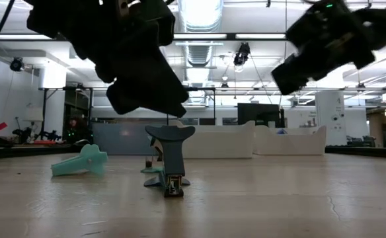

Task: Pick and place Stapler, Stapler remover, tape
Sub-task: Put the black staple remover into the black bin

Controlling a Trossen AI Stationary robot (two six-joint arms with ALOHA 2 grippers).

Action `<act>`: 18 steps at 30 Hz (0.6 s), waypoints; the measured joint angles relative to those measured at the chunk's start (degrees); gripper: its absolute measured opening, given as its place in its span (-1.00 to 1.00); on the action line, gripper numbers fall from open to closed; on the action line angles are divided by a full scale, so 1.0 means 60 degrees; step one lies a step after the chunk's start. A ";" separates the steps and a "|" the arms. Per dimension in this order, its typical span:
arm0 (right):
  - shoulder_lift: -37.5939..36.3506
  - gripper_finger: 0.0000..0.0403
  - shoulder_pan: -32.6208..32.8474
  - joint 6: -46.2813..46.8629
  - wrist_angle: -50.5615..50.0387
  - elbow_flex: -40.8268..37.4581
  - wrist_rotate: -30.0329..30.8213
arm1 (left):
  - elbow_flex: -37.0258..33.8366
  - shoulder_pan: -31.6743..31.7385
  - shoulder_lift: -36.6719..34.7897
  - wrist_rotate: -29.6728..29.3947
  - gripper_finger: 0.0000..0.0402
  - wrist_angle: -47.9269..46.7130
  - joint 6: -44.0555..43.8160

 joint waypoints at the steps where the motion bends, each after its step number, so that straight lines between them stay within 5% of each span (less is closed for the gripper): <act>1: -0.0379 -0.96 0.0017 0.0184 0.0358 -0.0323 0.0033 | 0.0001 0.0022 0.0025 0.0024 -0.28 0.0002 -0.0114; 6: -0.2401 -0.96 0.0183 0.1036 0.1706 -0.1971 0.0536 | 0.0008 0.0083 0.0129 0.0709 -0.28 0.0226 -0.0441; 12: -0.4445 -0.96 0.0820 0.1559 0.1334 -0.3486 0.2980 | 0.0060 0.0125 0.0129 0.1411 -0.28 0.0473 -0.0730; 18: -0.5570 -0.96 0.1713 0.1861 -0.0449 -0.3499 0.5171 | 0.0128 0.0133 0.0257 0.2080 -0.28 0.0518 -0.1034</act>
